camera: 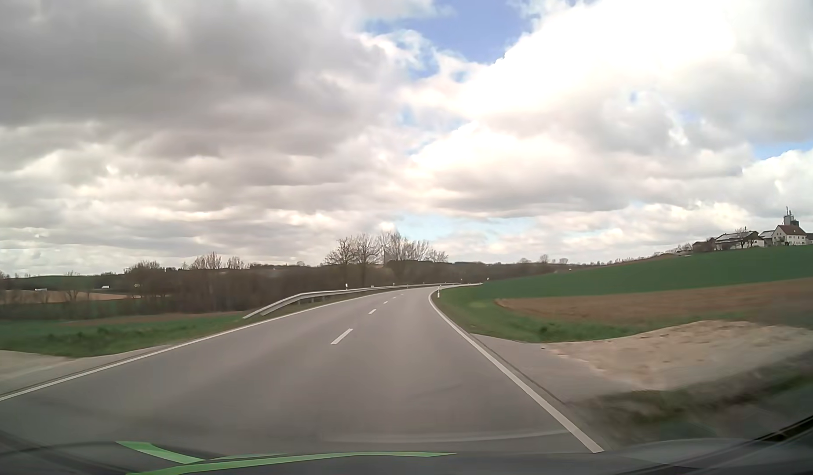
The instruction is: Follow the waypoints while adhering to traffic rules and regulations
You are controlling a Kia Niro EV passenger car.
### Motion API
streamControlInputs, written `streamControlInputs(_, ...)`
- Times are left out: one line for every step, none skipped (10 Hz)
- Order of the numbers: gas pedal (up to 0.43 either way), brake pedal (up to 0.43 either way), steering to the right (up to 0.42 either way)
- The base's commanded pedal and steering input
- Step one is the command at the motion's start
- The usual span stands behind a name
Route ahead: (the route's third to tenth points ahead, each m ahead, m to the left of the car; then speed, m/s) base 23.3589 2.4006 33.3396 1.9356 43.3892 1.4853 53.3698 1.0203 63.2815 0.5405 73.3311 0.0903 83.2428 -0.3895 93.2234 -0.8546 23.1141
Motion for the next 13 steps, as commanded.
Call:
streamControlInputs(0.220,0.000,0.006)
streamControlInputs(0.220,0.000,0.007)
streamControlInputs(0.220,0.000,0.006)
streamControlInputs(0.220,0.000,0.007)
streamControlInputs(0.220,0.000,0.006)
streamControlInputs(0.220,0.000,0.007)
streamControlInputs(0.220,0.000,0.007)
streamControlInputs(0.220,0.000,0.007)
streamControlInputs(0.220,0.000,0.007)
streamControlInputs(0.220,0.000,0.007)
streamControlInputs(0.220,0.000,0.006)
streamControlInputs(0.220,0.000,0.007)
streamControlInputs(0.220,0.000,0.006)
